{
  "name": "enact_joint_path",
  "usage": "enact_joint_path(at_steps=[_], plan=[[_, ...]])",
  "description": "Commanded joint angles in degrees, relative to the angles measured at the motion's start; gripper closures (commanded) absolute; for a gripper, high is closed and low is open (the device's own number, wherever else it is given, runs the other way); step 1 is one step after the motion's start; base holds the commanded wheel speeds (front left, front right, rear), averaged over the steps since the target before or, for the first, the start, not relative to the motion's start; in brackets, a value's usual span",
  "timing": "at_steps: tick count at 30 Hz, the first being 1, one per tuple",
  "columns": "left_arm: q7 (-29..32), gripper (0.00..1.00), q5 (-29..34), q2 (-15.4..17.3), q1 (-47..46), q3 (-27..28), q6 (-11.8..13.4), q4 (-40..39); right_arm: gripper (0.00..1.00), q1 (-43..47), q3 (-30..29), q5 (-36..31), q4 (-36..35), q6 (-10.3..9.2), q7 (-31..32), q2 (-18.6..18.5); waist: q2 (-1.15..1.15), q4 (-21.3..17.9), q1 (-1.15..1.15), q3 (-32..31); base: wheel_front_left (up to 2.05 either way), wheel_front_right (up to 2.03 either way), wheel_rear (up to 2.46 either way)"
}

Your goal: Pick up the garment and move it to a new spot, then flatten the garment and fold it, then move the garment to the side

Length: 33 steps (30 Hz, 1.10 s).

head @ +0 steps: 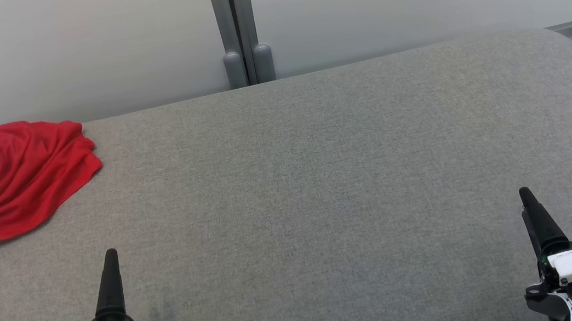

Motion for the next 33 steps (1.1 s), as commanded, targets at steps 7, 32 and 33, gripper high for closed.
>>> enact_joint_path(at_steps=[7, 32, 33], plan=[[-1.95, 0.00, 9.58, 0.36, -0.70, -1.38, 0.50, -2.72, 0.00, 0.10, 0.33, -12.22, -4.45, 0.01, -1.99, -0.51, 0.00, -0.01, 0.00, -0.05, 0.00, 0.00, 0.00], [-6.87, 0.00, 36.33, 0.53, 1.37, -5.36, 2.23, -3.80, 0.00, 1.66, 2.25, -38.72, -6.06, 0.02, -6.92, -0.70, 0.00, 0.04, 0.00, -0.19, 0.00, 0.00, 0.00], [-7.08, 0.00, 36.96, 0.53, 1.46, -5.55, 2.24, -3.63, 0.00, 1.68, 2.36, -39.57, -5.96, 0.02, -7.16, -0.71, 0.00, 0.04, 0.00, -0.19, 0.00, 0.00, 0.00]])
